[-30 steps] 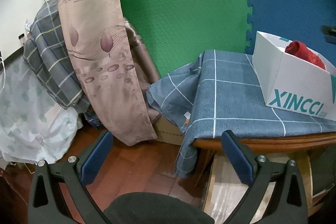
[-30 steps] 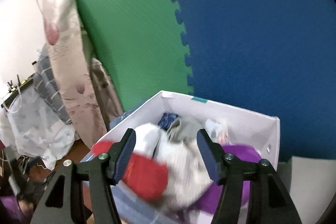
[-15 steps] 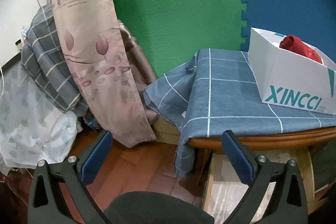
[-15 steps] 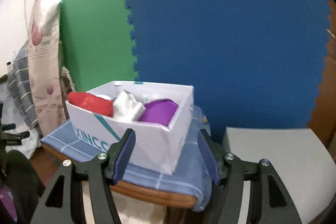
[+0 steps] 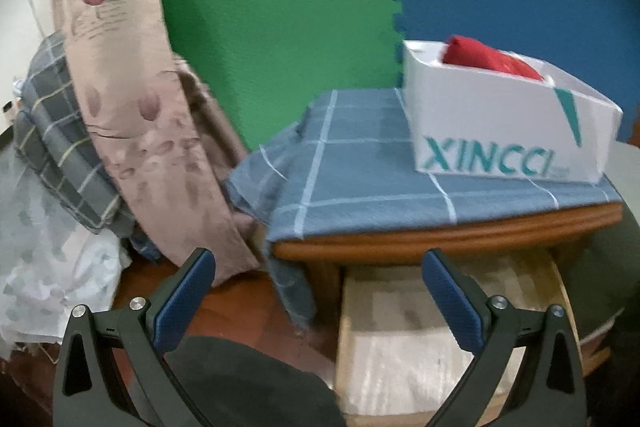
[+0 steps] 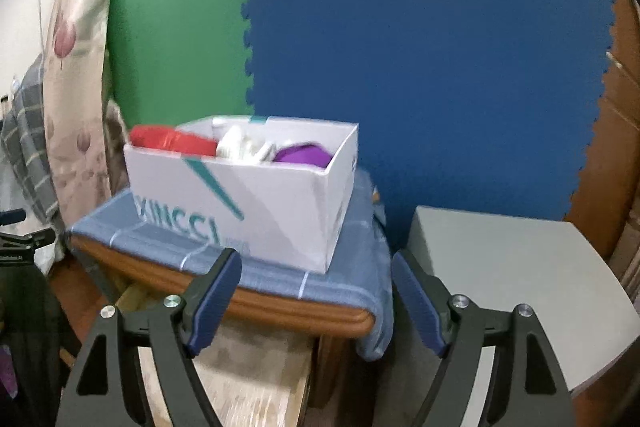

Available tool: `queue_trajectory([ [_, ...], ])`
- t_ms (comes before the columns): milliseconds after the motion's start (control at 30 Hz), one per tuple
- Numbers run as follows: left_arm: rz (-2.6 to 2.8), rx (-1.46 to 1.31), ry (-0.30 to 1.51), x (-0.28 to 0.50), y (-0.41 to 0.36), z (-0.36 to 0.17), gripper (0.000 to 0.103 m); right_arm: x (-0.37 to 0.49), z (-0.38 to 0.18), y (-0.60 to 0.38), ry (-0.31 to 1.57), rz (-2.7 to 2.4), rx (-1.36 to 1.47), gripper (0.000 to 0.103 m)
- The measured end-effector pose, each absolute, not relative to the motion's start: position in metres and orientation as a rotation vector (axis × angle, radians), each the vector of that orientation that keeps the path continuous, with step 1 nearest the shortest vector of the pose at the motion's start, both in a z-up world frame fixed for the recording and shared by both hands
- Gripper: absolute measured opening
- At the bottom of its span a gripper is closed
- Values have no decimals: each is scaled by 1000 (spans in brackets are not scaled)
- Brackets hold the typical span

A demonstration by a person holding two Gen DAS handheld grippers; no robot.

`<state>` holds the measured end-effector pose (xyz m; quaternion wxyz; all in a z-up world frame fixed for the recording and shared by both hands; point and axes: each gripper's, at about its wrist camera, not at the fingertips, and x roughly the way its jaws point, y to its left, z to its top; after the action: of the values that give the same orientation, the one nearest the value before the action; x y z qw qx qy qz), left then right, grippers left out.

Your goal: Take underwear out of drawer

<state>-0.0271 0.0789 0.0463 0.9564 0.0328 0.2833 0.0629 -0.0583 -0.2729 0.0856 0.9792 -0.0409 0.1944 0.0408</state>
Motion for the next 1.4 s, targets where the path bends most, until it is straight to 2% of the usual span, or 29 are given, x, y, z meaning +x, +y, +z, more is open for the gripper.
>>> queue_trajectory([
  [567,65,130,579,-32,52,35,103,-62,67,-222,458,151,-286,80],
  [667,65,124,582,-30,53,35,103,-63,71,-223,461,147,-260,80],
  [867,41,139,579,-30,47,33,103,-83,82,-222,402,164,-21,80],
  [1400,-21,171,578,-33,31,31,103,-79,65,-204,463,211,-57,80],
])
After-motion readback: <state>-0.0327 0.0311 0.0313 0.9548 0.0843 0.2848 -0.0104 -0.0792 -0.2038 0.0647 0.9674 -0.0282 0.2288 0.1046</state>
